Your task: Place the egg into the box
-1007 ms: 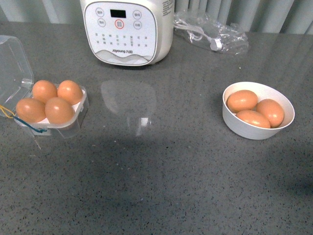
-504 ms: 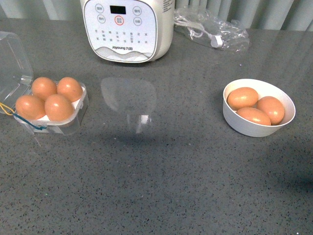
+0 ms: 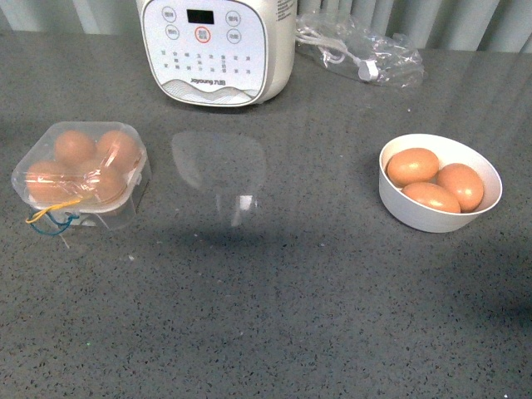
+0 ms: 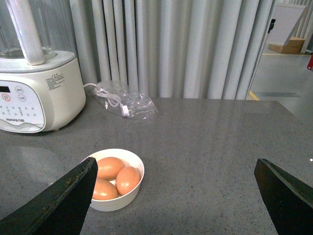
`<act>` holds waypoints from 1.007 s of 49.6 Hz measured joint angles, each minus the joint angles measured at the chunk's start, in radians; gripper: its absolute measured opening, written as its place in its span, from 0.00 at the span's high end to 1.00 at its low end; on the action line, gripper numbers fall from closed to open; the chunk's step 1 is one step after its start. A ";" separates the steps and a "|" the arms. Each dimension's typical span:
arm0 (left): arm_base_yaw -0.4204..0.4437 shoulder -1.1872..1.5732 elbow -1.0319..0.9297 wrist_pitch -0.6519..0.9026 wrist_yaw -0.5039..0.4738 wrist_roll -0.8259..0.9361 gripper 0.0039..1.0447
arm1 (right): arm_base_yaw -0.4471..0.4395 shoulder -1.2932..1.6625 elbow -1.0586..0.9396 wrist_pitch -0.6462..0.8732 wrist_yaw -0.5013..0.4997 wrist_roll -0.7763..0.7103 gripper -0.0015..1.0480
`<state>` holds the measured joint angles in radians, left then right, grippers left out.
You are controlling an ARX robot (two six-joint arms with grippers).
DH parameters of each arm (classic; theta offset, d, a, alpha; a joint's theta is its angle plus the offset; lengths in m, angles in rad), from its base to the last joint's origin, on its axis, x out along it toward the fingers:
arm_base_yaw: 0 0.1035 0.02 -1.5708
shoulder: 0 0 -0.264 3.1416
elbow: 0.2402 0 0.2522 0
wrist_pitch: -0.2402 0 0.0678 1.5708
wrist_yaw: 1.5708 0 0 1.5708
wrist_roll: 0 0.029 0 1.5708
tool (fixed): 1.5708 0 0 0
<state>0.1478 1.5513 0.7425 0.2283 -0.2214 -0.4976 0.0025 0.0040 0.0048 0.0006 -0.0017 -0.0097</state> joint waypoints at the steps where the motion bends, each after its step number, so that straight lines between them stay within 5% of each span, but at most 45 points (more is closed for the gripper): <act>1: 0.003 -0.005 -0.006 0.011 -0.008 0.006 0.06 | 0.000 0.000 0.000 0.000 0.000 0.000 0.07; 10: 0.029 -0.048 -0.058 0.102 -0.016 0.067 0.06 | 0.000 0.000 0.000 0.000 0.000 0.000 0.07; 17: 0.047 -0.020 -0.230 0.594 0.331 0.287 0.25 | 0.000 0.000 0.000 0.000 0.002 0.000 0.07; 22: 0.018 -0.068 -0.350 0.818 0.387 0.412 0.43 | 0.000 0.000 0.000 0.000 0.000 0.000 0.07; 35: -0.042 -0.248 -0.560 0.880 0.320 0.480 0.97 | 0.000 0.000 0.000 0.000 0.000 0.000 0.07; 50: -0.114 -0.455 -0.653 0.765 0.230 0.489 0.97 | 0.000 0.000 0.000 0.000 0.000 0.000 0.07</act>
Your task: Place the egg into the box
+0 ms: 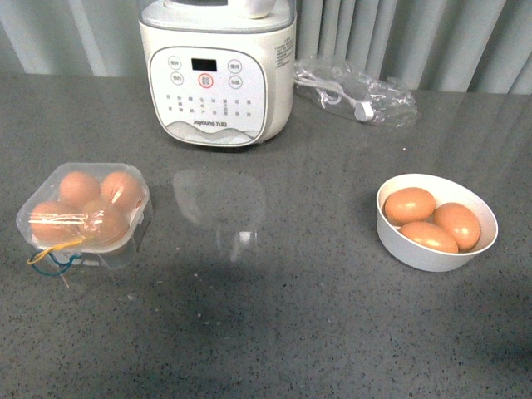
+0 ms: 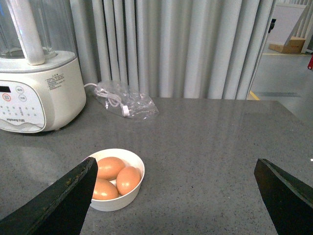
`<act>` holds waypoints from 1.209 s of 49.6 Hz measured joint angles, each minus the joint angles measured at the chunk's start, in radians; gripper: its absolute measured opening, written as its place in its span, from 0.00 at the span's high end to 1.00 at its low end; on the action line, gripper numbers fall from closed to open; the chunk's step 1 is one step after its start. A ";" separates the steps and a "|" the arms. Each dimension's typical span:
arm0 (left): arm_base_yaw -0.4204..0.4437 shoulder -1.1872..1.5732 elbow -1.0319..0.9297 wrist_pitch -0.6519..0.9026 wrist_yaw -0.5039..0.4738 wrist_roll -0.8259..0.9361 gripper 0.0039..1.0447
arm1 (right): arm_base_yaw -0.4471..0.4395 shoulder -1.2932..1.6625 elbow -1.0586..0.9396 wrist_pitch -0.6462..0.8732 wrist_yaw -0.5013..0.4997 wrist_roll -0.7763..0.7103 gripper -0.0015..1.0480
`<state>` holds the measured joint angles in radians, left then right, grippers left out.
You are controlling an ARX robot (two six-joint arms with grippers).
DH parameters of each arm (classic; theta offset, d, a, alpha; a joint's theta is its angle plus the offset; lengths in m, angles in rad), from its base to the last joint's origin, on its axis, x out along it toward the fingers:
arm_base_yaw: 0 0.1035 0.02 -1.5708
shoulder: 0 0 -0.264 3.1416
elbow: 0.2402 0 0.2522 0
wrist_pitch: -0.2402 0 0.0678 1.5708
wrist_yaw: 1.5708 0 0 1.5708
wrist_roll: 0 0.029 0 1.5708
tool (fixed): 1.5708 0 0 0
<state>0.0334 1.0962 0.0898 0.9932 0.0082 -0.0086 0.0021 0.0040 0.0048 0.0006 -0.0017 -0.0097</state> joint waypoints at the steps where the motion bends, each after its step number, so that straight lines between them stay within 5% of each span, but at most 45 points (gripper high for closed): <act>1: -0.008 -0.016 -0.005 -0.011 -0.006 0.000 0.97 | 0.000 0.000 0.000 0.000 0.000 0.000 0.07; 60: -0.032 -0.825 -0.062 -0.718 -0.009 0.001 0.97 | 0.000 0.000 0.000 0.000 0.000 0.000 0.07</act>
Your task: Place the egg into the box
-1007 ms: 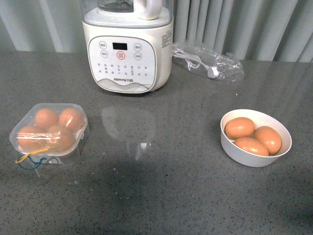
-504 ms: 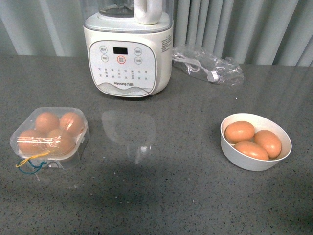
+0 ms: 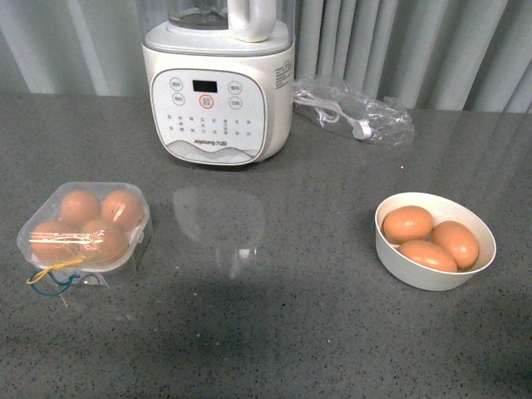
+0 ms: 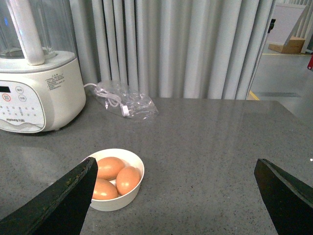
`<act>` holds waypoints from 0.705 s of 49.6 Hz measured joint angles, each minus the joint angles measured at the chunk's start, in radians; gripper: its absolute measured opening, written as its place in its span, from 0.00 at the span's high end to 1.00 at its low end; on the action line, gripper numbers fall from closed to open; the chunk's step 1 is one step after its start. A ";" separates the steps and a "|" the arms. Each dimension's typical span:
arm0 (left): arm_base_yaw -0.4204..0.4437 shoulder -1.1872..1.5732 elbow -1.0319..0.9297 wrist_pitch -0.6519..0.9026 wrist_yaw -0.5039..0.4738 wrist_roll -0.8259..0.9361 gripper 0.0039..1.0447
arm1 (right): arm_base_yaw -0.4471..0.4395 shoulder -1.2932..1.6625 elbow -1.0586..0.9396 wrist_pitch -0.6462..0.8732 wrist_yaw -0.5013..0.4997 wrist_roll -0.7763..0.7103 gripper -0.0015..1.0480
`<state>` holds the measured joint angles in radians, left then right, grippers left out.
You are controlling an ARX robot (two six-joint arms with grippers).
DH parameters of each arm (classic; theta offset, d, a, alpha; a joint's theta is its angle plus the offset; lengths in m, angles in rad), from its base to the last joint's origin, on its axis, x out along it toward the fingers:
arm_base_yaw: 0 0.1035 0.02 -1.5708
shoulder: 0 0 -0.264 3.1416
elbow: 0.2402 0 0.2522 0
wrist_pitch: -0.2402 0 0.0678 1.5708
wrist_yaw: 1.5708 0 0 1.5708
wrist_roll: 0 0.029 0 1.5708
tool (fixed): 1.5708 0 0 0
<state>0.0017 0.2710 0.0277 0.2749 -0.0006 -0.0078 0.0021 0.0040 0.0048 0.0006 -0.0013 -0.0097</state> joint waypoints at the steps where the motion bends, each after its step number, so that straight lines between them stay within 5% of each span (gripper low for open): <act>1: 0.000 -0.007 0.000 -0.006 0.000 0.000 0.97 | 0.000 0.000 0.000 0.000 0.000 0.000 0.07; 30: 0.000 -0.267 0.000 -0.274 0.000 0.000 0.97 | 0.000 0.000 0.000 0.000 0.000 0.000 0.07; 35: 0.000 -0.267 0.000 -0.274 0.000 0.000 0.84 | 0.000 0.000 0.000 0.000 0.000 0.000 0.07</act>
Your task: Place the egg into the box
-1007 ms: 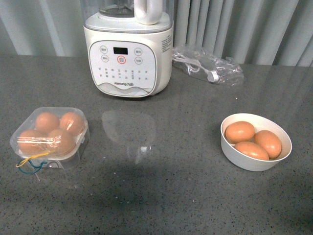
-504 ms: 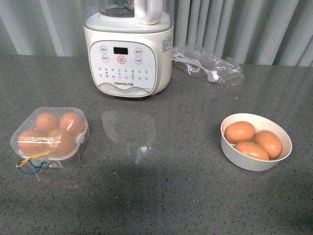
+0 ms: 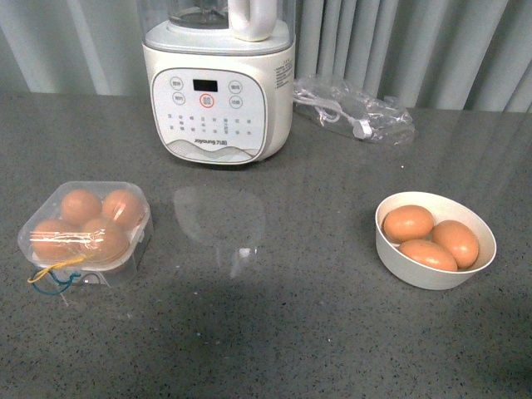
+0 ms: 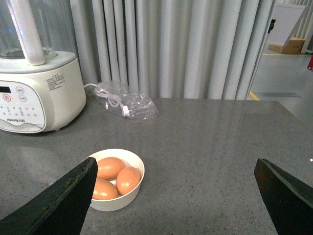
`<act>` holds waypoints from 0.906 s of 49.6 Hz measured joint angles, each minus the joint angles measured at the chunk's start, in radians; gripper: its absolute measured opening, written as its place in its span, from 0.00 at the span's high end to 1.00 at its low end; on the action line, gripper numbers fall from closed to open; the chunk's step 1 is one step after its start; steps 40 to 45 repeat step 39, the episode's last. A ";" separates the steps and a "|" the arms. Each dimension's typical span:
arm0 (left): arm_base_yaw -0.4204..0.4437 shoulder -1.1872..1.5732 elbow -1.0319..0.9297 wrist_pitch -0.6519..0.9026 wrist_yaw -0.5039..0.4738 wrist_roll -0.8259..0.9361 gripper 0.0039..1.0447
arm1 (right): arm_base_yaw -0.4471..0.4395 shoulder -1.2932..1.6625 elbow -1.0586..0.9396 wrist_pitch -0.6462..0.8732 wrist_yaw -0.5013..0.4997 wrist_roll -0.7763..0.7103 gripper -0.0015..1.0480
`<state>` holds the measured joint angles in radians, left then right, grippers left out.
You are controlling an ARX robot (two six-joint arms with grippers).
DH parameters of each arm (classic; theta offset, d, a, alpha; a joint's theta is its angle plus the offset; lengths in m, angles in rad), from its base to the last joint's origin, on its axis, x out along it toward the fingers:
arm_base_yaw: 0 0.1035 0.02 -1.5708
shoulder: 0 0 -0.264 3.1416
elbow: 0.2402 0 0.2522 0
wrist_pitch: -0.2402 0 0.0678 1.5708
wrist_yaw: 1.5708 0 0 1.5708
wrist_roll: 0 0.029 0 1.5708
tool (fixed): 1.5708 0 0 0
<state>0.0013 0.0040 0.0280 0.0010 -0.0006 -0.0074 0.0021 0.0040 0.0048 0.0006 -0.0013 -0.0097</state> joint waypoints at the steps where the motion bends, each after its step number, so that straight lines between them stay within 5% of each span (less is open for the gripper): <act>1: 0.000 0.000 0.000 0.000 0.000 0.000 0.80 | 0.000 0.000 0.000 0.000 0.000 0.000 0.07; 25: 0.000 0.000 0.000 0.000 0.000 0.000 0.05 | 0.000 0.000 0.000 0.000 0.000 0.000 0.07; 45: 0.000 0.000 0.000 0.000 0.000 0.002 0.06 | 0.000 0.000 0.000 0.000 0.000 0.000 0.07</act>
